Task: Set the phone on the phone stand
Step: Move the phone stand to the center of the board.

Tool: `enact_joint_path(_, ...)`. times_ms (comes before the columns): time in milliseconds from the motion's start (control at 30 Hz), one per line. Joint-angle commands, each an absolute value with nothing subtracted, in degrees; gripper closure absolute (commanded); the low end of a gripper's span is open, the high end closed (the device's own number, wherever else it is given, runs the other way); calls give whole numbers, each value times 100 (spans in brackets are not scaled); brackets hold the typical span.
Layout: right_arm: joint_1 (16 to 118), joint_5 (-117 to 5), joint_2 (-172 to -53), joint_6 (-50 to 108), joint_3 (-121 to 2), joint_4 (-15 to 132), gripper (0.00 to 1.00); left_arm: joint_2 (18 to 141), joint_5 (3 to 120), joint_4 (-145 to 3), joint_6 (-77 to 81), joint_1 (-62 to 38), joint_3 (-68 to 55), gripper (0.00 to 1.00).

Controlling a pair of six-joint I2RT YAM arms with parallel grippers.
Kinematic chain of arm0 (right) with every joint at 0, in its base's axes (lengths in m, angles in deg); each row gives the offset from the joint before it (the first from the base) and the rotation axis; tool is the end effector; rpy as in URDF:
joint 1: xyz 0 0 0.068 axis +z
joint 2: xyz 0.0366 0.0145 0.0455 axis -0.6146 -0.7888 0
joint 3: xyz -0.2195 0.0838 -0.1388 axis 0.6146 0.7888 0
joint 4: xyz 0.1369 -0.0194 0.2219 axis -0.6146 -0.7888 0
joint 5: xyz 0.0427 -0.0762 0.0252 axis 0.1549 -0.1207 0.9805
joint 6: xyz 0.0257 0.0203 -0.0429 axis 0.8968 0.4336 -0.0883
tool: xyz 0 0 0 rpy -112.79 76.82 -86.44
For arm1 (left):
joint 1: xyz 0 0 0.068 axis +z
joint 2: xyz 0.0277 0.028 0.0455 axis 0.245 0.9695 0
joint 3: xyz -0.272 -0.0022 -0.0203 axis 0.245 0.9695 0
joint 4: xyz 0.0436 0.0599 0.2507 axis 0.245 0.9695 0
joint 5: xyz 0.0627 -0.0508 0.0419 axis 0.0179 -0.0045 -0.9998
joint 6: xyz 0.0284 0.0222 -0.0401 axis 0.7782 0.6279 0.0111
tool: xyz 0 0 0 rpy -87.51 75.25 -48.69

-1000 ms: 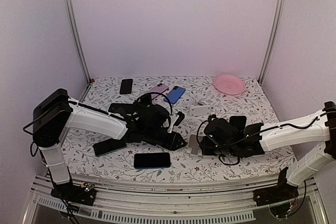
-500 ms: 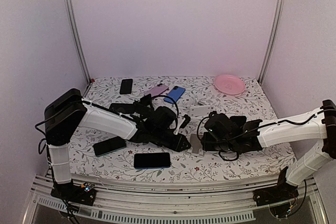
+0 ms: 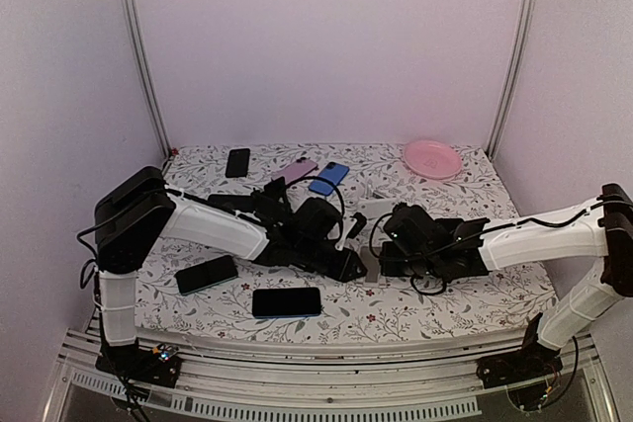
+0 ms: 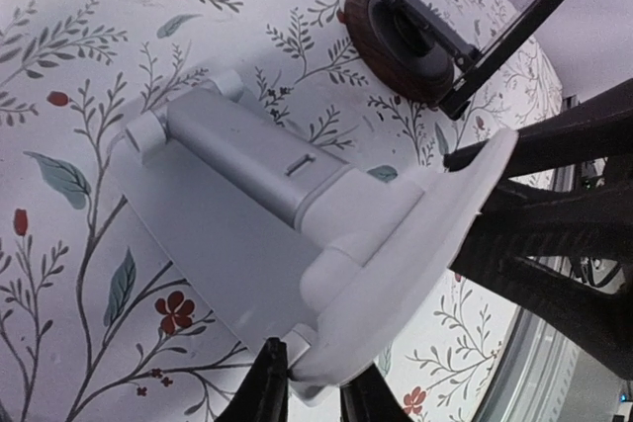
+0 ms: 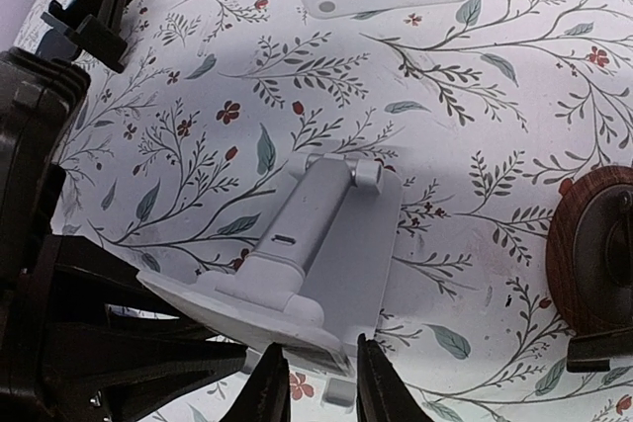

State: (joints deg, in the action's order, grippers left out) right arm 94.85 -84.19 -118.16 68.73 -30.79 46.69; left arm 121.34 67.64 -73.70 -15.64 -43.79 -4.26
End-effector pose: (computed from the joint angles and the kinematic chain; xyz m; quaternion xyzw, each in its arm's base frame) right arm 0.1726 0.2418 0.1829 -0.0264 0.9313 0.1447 0.3332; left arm 0.2207 -0.3696 0.1371 0.2725 0.8669 -0.3610 0.2094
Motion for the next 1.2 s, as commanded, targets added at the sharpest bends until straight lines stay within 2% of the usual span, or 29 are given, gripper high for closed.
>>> enact_joint_path(0,9337,-8585,-11922,6726,-3267,4637,75,12283,6775,-7299,-1426,-4449,-636,80)
enact_joint_path(600,9310,-8591,-11754,6560,-3469,4398,76,12153,6780,-7251,-1399,-4452,-633,80)
enact_joint_path(933,9499,-8522,-11213,6447,-3426,4415,74,10944,6473,-7341,-1456,-4445,364,77)
enact_joint_path(1167,9682,-8572,-10934,6344,-3524,4466,67,10032,5900,-7225,-1531,-4385,1280,72)
